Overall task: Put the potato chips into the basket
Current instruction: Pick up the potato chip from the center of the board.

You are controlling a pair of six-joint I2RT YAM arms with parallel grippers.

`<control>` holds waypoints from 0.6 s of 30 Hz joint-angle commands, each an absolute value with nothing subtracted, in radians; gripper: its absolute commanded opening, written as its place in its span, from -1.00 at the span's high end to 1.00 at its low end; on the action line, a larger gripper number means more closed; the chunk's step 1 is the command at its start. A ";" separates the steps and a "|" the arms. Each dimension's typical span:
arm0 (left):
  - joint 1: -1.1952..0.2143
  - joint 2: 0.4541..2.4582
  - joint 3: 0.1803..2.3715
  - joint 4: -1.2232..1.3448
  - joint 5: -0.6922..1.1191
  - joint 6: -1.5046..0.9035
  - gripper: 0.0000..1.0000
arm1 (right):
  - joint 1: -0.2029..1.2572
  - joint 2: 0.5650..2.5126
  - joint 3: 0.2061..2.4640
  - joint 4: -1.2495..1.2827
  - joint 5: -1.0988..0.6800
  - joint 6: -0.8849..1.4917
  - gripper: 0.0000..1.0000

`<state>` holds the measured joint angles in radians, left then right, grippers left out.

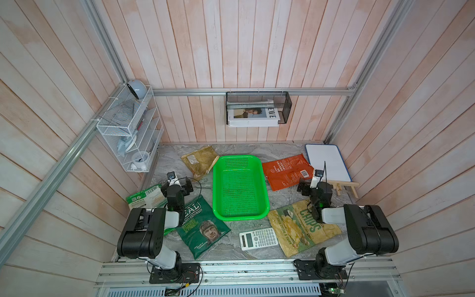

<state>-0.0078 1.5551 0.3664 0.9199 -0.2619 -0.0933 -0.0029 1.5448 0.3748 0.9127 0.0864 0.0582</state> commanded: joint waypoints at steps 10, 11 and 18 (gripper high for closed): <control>-0.010 1.559 0.380 0.919 -0.251 -0.082 -1.00 | -0.005 1.559 0.373 0.930 0.079 0.057 -0.96; -0.009 1.559 0.380 0.919 -0.250 -0.082 -1.00 | -0.003 1.559 0.373 0.930 0.078 0.057 -0.96; -0.005 1.559 0.379 0.918 -0.242 -0.085 -1.00 | -0.006 1.560 0.373 0.930 0.077 0.057 -0.96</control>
